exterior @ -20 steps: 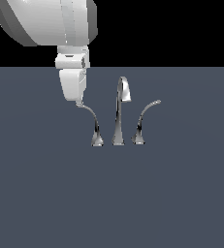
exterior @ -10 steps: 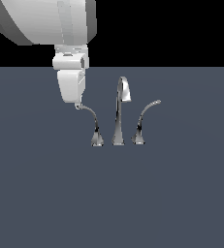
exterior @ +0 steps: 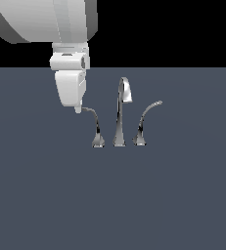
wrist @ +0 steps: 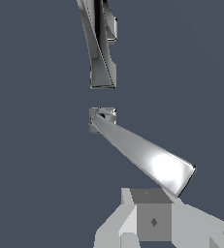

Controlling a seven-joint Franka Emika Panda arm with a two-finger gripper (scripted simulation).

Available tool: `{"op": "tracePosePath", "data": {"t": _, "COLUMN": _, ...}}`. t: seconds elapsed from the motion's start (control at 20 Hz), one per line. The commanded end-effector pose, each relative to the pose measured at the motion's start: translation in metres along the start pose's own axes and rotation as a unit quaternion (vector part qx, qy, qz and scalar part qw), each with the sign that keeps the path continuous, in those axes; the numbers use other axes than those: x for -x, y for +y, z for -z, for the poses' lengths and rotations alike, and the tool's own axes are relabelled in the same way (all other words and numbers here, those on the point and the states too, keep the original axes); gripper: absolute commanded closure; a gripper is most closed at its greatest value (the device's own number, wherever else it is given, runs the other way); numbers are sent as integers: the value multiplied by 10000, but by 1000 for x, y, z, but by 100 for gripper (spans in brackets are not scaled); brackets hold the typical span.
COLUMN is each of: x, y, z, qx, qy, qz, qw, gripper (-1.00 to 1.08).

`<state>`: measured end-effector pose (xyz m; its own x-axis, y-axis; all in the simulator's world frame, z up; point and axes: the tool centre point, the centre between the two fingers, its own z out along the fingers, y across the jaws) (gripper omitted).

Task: Turn on the faucet by rotating a designated handle.

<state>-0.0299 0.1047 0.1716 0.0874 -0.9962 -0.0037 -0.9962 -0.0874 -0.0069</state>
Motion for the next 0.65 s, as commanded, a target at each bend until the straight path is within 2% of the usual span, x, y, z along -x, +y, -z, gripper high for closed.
{"op": "tracePosePath", "data": {"t": 0.0, "x": -5, "y": 2, "z": -1, "qx": 7, "qy": 0, "qz": -8, "qw": 10000, "gripper": 108}}
{"op": "tracePosePath", "data": {"t": 0.6, "x": -51, "y": 24, "z": 0, "qx": 33, "qy": 18, "qz": -48, "qw": 10000, "gripper": 108}}
